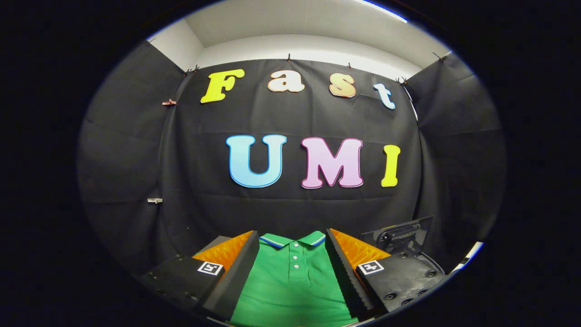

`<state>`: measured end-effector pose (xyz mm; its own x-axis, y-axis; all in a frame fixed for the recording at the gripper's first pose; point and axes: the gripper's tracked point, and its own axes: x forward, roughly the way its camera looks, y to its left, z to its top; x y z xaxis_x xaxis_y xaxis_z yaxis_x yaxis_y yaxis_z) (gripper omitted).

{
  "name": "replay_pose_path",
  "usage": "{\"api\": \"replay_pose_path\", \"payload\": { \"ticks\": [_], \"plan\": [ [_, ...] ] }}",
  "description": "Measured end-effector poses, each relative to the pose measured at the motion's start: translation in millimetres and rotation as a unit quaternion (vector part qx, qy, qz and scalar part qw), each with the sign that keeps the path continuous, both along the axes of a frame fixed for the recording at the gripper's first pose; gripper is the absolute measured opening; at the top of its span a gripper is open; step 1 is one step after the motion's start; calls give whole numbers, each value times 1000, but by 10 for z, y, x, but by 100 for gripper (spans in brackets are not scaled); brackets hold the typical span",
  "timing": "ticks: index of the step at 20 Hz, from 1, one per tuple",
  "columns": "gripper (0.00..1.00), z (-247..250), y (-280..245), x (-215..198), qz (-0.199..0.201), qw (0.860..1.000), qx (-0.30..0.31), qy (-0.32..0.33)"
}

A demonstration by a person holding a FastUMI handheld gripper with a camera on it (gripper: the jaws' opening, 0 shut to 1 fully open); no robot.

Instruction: Put the clothes into the washing machine and then close the washing machine lid.

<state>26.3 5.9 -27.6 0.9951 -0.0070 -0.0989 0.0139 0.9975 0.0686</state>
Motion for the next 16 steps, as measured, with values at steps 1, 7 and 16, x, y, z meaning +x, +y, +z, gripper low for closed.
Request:
{"api": "replay_pose_path", "payload": {
  "ticks": [1, 7, 16],
  "plan": [
    [92, -21, -8, -6, -1, 1000, -3, 2],
    [92, -175, 38, 35, 7, 999, -15, 36],
    [92, -635, 103, 333, 43, 983, -24, 176]
  ]
}}
